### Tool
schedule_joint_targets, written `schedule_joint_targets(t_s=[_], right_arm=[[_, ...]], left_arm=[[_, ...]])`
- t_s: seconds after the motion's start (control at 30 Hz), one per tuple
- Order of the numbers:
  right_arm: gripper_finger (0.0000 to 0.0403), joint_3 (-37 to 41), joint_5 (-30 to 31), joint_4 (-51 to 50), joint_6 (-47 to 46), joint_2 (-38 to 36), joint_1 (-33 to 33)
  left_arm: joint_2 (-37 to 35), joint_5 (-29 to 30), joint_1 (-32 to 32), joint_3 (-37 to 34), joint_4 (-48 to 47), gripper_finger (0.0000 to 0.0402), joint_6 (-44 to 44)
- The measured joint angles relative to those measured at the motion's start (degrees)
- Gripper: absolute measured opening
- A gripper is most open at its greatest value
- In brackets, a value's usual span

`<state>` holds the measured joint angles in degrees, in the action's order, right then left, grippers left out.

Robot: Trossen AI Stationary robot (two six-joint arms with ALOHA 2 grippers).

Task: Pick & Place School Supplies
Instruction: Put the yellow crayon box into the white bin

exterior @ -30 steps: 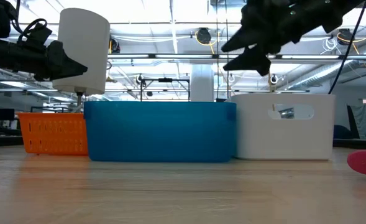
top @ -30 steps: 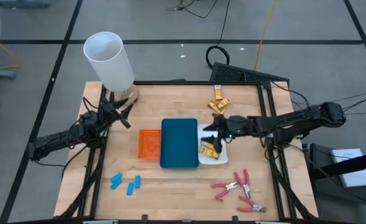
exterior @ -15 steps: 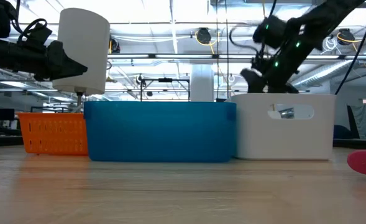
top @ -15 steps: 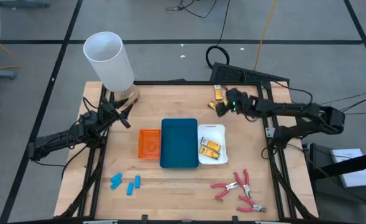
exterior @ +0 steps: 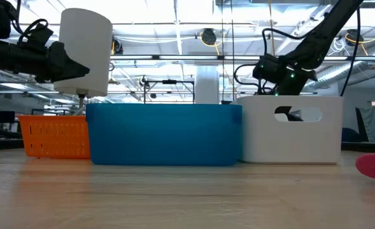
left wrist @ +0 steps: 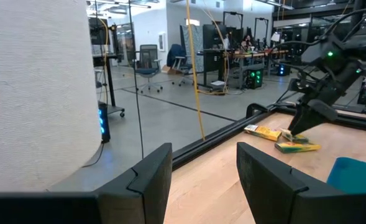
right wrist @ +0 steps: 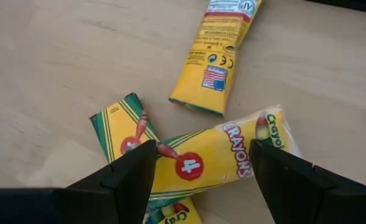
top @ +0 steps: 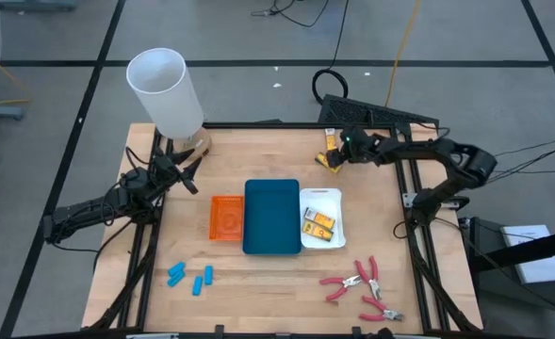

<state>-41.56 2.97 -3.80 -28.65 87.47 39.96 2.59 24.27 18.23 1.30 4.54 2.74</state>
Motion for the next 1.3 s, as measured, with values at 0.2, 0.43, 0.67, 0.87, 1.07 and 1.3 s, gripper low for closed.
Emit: schedule_joint_targets(t_s=[0.2, 0.43, 0.67, 0.87, 1.07, 1.3], right_arm=[[0.0251, -0.03, -0.95, -2.64, 0.91, -0.48, -0.21], [0.0251, 0.06, -1.82, -15.16, 0.97, -5.16, -0.28], [0.0251, 0.39, -1.79, -31.13, -2.25, -13.09, -0.3], [0.0251, 0.37, -0.04, -36.98, -4.13, -18.48, -0.48], [0.0251, 0.32, 0.62, -38.11, 8.8, -19.72, -2.12], [0.0251, 0.3, 8.82, -33.82, 25.82, -19.7, -3.77]], left_arm=[[0.02, -0.02, 0.0, 0.02, 0.0, 0.0182, 0.0], [0.01, 0.0, -0.01, 0.0, -0.01, 0.0182, 0.0], [0.0, 0.0, -0.01, 0.01, 0.0, 0.0182, 0.0], [0.0, 0.02, 0.01, 0.0, 0.0, 0.0182, 0.0], [0.0, 0.02, 0.0, 0.0, 0.0, 0.0182, 0.0], [0.0, 0.02, 0.01, 0.02, 0.0, 0.0182, 0.0]])
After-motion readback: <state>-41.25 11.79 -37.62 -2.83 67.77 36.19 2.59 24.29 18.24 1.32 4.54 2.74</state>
